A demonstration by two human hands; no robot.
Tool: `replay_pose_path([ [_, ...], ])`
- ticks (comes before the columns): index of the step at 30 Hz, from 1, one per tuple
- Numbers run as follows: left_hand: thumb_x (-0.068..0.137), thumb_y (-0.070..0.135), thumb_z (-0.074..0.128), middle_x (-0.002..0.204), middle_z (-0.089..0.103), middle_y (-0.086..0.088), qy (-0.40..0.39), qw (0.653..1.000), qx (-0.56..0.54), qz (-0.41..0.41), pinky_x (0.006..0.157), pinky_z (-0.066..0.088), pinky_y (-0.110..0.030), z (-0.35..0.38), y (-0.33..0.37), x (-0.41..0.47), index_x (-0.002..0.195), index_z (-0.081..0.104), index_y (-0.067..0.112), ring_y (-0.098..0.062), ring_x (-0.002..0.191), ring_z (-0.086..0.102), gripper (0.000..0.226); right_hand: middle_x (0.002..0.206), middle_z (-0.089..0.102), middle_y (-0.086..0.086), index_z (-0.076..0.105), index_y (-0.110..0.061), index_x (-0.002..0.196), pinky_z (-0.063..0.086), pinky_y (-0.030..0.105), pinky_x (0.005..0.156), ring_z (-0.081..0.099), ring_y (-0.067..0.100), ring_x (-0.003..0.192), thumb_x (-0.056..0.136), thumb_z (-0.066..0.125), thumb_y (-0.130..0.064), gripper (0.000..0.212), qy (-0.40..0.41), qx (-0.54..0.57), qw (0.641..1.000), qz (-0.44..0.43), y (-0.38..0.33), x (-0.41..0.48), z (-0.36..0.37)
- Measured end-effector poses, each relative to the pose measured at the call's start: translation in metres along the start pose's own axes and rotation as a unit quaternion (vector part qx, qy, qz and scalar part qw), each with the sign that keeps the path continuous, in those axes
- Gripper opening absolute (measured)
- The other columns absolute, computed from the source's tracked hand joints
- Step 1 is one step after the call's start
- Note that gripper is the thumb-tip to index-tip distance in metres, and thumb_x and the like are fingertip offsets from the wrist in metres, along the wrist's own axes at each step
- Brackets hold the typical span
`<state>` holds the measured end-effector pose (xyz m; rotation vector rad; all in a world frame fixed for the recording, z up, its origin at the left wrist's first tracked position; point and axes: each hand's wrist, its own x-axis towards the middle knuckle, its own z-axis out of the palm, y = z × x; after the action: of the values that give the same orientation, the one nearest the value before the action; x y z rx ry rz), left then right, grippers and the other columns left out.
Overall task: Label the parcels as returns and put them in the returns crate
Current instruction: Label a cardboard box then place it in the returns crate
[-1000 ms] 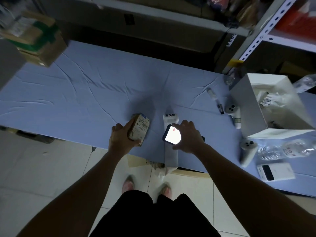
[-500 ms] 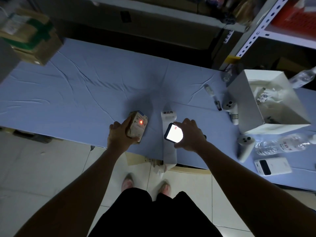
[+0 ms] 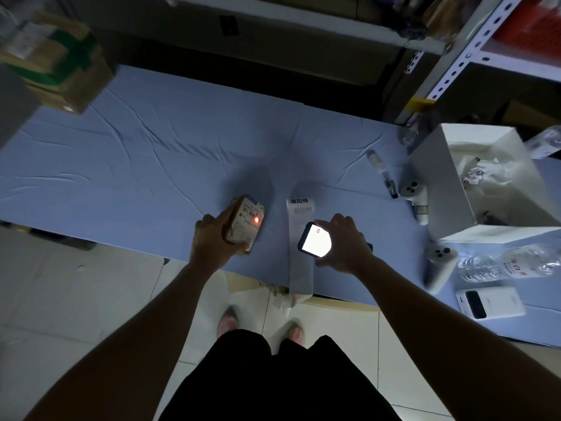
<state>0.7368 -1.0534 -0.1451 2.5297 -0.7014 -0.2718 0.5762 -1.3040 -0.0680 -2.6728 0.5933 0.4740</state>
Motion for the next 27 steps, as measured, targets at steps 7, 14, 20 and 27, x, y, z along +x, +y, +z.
replay_pose_path([
  [7, 0.052, 0.04, 0.094, 0.092, 0.055, -0.014, 0.03, 0.999, 0.02, -0.029, 0.066, 0.041, -0.032, 0.006, 0.011, 0.004, 0.148, 0.04, 0.029, -0.028, 0.087, 0.047, 0.111, 0.131, 0.045, 0.004, 0.039, -0.03, 0.148, 0.045, 0.046, 0.097, 0.036, 0.023, 0.124, 0.066, 0.087, -0.046, 0.096, 0.004, -0.006, 1.0, -0.004, 0.017, 0.006, -0.007],
  [14, 0.055, 0.034, 0.095, 0.094, 0.05, -0.015, 0.026, 0.999, 0.003, -0.031, 0.07, 0.042, -0.034, 0.005, 0.021, 0.008, 0.151, 0.039, 0.026, -0.028, 0.089, 0.043, 0.111, 0.131, 0.044, 0.003, 0.039, -0.03, 0.148, 0.044, 0.045, 0.098, 0.036, 0.023, 0.123, 0.066, 0.086, -0.046, 0.096, 0.008, 0.007, 1.0, -0.018, 0.024, 0.015, -0.008],
  [20, 0.06, 0.033, 0.092, 0.099, 0.049, -0.013, 0.008, 0.998, -0.03, -0.063, 0.081, 0.051, -0.042, 0.003, 0.027, 0.011, 0.152, 0.035, 0.034, -0.032, 0.095, 0.047, 0.108, 0.129, 0.046, 0.004, 0.04, -0.027, 0.147, 0.046, 0.042, 0.096, 0.038, 0.023, 0.121, 0.064, 0.088, -0.044, 0.097, 0.01, 0.033, 0.999, 0.005, 0.036, 0.019, -0.001],
  [27, 0.069, 0.037, 0.089, 0.111, 0.047, -0.007, -0.038, 0.98, -0.141, -0.138, 0.09, 0.057, -0.044, 0.004, 0.042, 0.015, 0.151, 0.037, 0.029, -0.027, 0.101, 0.06, 0.097, 0.119, 0.053, 0.009, 0.047, -0.027, 0.14, 0.052, 0.042, 0.088, 0.049, 0.029, 0.117, 0.066, 0.084, -0.048, 0.086, 0.054, 0.1, 0.984, 0.134, 0.054, 0.028, 0.019],
])
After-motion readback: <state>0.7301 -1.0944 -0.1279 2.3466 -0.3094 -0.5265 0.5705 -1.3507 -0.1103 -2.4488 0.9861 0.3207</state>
